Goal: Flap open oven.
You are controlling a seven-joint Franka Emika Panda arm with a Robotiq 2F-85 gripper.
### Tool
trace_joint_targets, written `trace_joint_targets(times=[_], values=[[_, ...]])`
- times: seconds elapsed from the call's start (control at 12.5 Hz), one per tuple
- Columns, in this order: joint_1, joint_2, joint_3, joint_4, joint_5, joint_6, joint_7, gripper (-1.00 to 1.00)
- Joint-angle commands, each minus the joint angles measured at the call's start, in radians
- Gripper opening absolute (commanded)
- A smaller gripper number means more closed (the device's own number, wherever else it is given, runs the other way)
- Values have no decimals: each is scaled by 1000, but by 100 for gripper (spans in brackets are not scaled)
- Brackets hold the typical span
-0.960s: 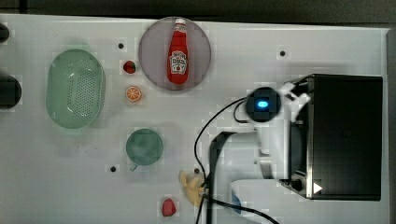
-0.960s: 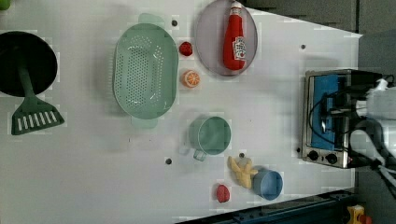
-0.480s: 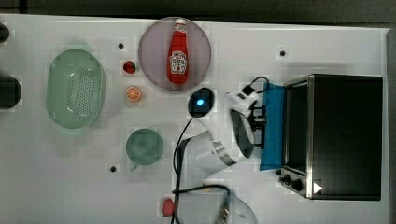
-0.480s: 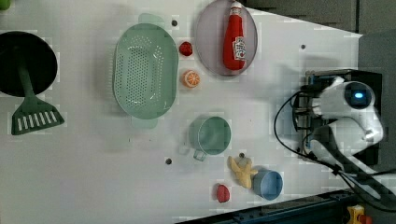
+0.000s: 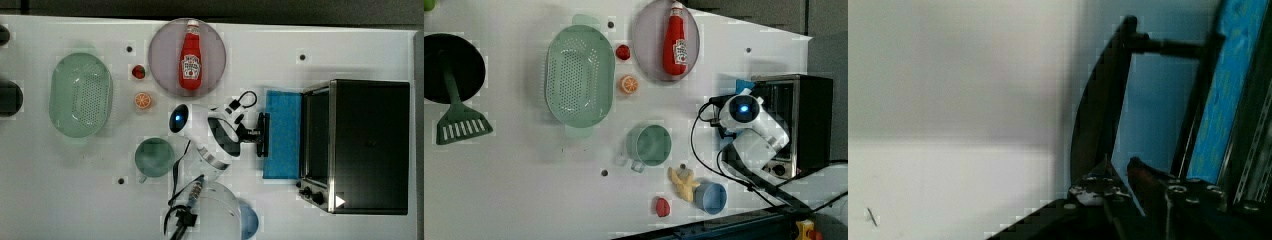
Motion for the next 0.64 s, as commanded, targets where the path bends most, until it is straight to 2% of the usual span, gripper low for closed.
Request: trace_joint_targets(times=[0.08,0.32,0.64], values=[[51,37,-25,36,-98,-35,209,-65],[72,110,-25,78,-112,-36,209,-65],[82,104,-26,101,-106,-28,209,-65]])
